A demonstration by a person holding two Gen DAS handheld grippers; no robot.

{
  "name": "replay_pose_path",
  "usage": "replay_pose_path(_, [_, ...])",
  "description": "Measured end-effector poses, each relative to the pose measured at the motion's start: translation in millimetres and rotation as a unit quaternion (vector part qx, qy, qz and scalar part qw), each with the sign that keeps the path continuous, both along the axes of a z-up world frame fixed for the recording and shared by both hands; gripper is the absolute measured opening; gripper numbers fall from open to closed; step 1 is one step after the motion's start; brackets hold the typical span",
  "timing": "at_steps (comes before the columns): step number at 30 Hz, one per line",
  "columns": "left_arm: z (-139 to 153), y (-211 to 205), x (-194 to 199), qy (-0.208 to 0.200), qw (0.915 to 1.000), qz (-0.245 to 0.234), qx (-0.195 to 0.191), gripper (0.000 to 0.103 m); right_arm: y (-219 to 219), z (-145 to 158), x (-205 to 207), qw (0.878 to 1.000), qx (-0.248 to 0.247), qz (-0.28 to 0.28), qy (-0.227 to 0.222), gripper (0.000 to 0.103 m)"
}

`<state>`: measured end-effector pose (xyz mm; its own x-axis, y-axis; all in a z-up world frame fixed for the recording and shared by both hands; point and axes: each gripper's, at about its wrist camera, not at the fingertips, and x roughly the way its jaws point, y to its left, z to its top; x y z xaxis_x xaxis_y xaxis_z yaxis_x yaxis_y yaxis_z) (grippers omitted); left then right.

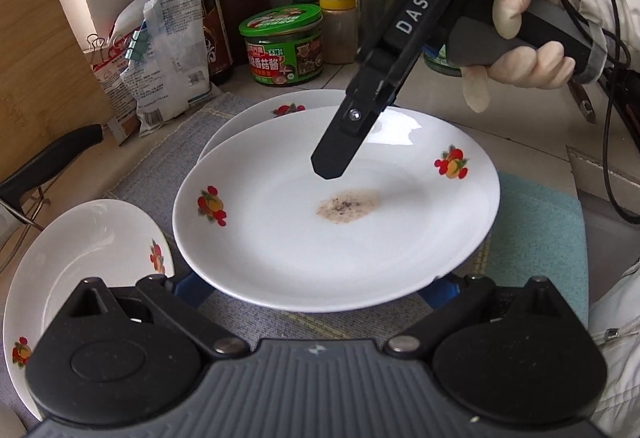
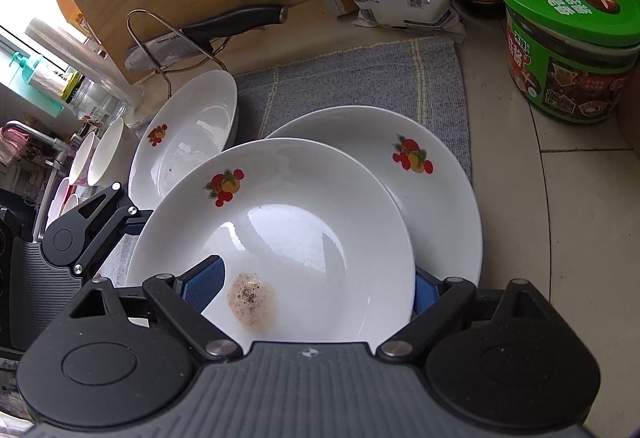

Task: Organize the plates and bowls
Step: 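Carry the stained plate with the right gripper onto the fruit-decal plate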

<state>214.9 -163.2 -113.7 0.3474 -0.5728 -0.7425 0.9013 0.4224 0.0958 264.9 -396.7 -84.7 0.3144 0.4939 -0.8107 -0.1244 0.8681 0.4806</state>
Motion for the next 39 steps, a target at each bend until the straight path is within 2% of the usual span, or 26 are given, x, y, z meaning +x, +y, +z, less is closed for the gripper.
replay_pose_path(16, [-3, -8, 9, -0.010, 0.9995, -0.011, 0.030, 0.100, -13, 4, -10, 1.000, 0.013, -0.022, 0.007, 0.097])
replay_pose_path(23, [-3, -8, 8, -0.010, 0.9994, -0.016, 0.030, 0.100, -20, 7, -17, 0.999, 0.021, -0.036, 0.007, 0.098])
replay_pose_path(39, [3, -4, 4, -0.021, 0.9995, -0.015, 0.018, 0.100, -12, 17, -28, 0.999, -0.006, -0.048, 0.012, 0.099])
